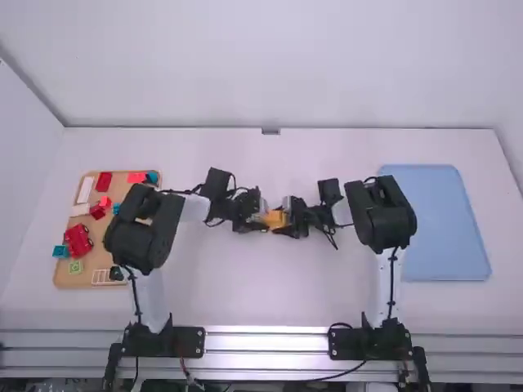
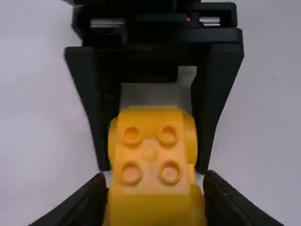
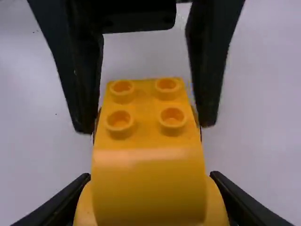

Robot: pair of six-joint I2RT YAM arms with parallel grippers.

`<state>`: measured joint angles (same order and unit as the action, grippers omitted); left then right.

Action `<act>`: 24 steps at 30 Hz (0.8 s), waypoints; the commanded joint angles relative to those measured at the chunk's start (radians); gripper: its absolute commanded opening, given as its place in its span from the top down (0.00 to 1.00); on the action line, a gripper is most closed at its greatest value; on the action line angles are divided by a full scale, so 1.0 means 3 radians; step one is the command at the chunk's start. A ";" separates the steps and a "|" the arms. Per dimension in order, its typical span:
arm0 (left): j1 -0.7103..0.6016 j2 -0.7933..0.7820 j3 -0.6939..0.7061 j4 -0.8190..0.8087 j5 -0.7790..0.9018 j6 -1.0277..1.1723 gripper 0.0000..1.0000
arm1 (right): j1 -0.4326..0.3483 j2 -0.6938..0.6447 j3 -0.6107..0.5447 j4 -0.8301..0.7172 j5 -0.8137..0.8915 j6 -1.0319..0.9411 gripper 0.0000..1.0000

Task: Assemble lego blocks to make yellow taxi

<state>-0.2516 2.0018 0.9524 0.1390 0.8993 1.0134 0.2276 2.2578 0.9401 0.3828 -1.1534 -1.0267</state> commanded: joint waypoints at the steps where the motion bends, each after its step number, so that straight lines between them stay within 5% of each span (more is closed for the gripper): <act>1: 0.0103 0.0037 -0.0027 0.0008 0.0231 0.0019 0.37 | -0.0014 0.0037 -0.0015 -0.0014 0.0006 0.0029 0.47; 5: 0.0324 -0.0183 -0.0027 -0.0158 0.0304 0.0032 0.25 | -0.0014 0.0037 -0.0015 -0.0013 0.0008 0.0029 0.47; 8: 0.0572 -0.0421 -0.0034 -0.0362 0.0278 0.0122 0.01 | -0.0013 0.0037 -0.0015 0.0027 -0.0046 0.0031 0.47; 17: 0.1108 -0.0615 -0.0036 -0.0448 0.0266 -0.0047 0.02 | -0.0312 -0.0348 0.0024 0.0304 -0.0156 0.1053 0.42; 24: 0.1156 -0.0614 -0.0037 -0.0432 0.0248 -0.0037 0.01 | -0.0918 -0.1305 0.0028 -0.1041 0.0603 0.0806 0.48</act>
<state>0.0971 1.8233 0.9440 0.0135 0.9497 1.0065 -0.0162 1.9541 0.9417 0.0940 -1.0588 -0.7723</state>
